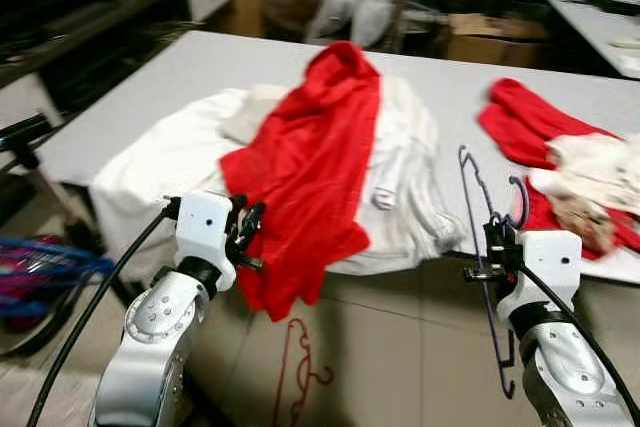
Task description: Hang hanger
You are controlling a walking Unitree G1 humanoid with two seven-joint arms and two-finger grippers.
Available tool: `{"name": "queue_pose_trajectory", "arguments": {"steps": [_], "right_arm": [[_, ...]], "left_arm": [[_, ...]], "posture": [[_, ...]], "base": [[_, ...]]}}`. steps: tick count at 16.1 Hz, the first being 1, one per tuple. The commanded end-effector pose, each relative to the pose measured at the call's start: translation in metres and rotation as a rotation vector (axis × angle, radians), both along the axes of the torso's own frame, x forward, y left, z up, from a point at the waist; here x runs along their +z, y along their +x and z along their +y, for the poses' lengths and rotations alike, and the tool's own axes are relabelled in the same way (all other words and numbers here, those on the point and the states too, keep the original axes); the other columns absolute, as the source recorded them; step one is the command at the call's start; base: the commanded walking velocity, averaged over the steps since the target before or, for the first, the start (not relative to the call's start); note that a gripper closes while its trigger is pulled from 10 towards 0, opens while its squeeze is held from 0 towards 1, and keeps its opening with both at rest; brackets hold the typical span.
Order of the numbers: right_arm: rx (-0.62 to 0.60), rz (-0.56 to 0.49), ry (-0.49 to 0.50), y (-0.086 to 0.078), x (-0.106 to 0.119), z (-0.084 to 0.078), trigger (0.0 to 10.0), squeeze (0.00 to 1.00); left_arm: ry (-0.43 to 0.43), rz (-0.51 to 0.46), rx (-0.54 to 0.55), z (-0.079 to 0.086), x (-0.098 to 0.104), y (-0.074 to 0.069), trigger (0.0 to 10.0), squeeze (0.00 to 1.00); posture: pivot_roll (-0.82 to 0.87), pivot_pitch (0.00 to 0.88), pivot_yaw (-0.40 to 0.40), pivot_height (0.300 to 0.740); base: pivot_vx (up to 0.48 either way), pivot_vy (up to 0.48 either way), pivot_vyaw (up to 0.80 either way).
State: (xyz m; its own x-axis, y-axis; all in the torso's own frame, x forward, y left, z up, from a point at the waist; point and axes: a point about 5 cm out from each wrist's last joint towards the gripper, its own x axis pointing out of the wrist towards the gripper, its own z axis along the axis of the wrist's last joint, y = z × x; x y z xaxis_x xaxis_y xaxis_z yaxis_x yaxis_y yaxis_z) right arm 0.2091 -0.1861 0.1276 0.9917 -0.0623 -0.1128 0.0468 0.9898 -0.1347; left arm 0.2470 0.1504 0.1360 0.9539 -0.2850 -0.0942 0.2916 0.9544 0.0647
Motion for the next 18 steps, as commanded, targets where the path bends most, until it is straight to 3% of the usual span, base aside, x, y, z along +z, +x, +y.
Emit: {"name": "queue_pose_trajectory", "arguments": {"steps": [1, 18], "right_arm": [[-0.002, -0.003, -0.01, 0.0031, 0.0015, -0.0011, 10.0, 0.0], [0.048, -0.075, -0.039, 0.0088, 0.0106, 0.0046, 10.0, 0.0]], "left_arm": [[0.005, -0.002, 0.006, 0.0003, -0.0008, -0.0005, 10.0, 0.0], [0.011, -0.045, -0.003, -0.0004, 0.0068, 0.0003, 10.0, 0.0]], "posture": [[0.01, 0.0, -0.006, 0.74], [0.02, 0.0, -0.015, 0.74]], "base": [[0.0, 0.0, 0.0], [0.0, -0.375, 0.0]]}}
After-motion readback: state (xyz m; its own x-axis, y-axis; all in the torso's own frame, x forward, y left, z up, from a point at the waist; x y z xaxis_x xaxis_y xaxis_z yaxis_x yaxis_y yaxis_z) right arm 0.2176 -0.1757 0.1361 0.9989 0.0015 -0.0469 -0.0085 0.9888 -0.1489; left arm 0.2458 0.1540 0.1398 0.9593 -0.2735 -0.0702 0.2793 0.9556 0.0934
